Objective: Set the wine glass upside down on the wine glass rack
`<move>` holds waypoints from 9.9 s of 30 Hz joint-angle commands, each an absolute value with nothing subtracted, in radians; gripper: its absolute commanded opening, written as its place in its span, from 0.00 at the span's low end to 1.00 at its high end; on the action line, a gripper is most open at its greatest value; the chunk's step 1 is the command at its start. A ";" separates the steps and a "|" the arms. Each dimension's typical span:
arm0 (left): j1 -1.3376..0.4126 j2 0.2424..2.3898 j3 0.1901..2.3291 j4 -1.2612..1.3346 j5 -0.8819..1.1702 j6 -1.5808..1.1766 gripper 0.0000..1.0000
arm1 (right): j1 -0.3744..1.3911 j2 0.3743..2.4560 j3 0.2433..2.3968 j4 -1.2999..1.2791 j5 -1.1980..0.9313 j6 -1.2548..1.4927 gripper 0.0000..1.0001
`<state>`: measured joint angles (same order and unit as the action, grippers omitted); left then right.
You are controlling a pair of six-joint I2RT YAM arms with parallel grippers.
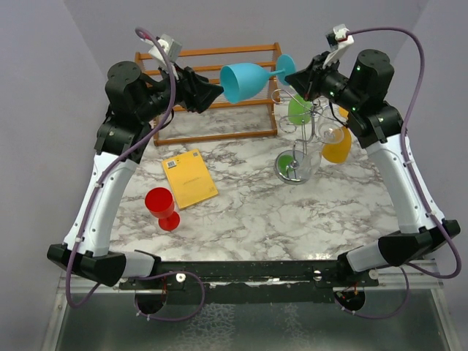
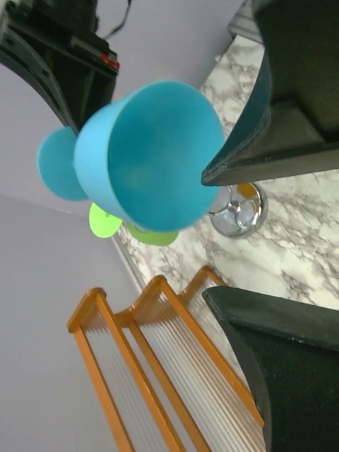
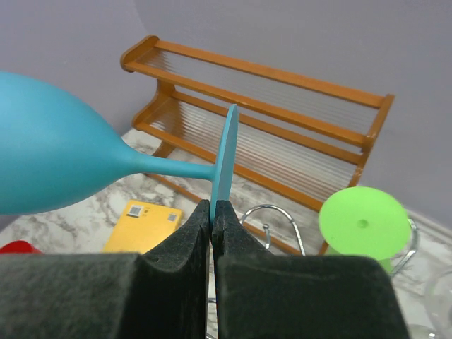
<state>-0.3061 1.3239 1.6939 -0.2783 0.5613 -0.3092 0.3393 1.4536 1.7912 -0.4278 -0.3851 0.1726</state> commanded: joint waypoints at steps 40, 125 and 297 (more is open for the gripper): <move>-0.296 1.254 1.609 -0.409 0.306 0.001 0.94 | 0.347 1.190 1.671 -0.968 -0.375 -1.161 0.01; -0.279 1.230 1.565 -0.430 0.362 0.065 0.94 | 0.466 1.223 1.614 -0.818 -0.296 -1.124 0.01; -0.229 1.264 1.833 -0.728 0.715 0.195 0.00 | 0.397 1.397 1.992 -0.747 -0.544 -0.338 0.68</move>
<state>-0.2245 1.2270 1.7653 -1.0687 0.6472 0.5503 0.4038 1.3243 1.8946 -0.8165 -0.6090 -0.5034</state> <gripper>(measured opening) 0.050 0.691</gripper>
